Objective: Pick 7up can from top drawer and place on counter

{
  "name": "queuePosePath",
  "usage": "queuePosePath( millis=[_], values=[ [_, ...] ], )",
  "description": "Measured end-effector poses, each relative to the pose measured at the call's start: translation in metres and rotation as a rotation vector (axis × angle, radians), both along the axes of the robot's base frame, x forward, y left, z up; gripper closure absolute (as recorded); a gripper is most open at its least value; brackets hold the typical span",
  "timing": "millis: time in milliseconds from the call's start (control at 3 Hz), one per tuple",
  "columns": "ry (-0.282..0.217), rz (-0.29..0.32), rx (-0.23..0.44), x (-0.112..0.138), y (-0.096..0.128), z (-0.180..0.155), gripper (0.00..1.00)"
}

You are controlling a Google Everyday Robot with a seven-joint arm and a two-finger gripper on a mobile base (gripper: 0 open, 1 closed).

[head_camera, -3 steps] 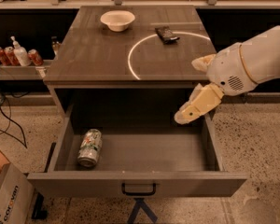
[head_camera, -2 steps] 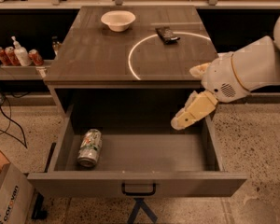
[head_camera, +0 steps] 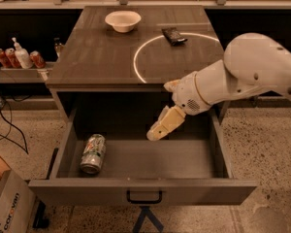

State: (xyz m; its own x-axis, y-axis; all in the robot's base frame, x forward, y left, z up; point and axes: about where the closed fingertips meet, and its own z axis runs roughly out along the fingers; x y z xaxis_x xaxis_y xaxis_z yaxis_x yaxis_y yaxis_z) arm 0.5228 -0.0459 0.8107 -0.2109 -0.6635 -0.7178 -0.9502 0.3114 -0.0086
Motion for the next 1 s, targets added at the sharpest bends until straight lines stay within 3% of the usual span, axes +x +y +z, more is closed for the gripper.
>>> queuePosePath(
  millis=[1000],
  values=[
    [0.054,0.100,0.088,0.006,0.116,-0.092,0.00]
  ],
)
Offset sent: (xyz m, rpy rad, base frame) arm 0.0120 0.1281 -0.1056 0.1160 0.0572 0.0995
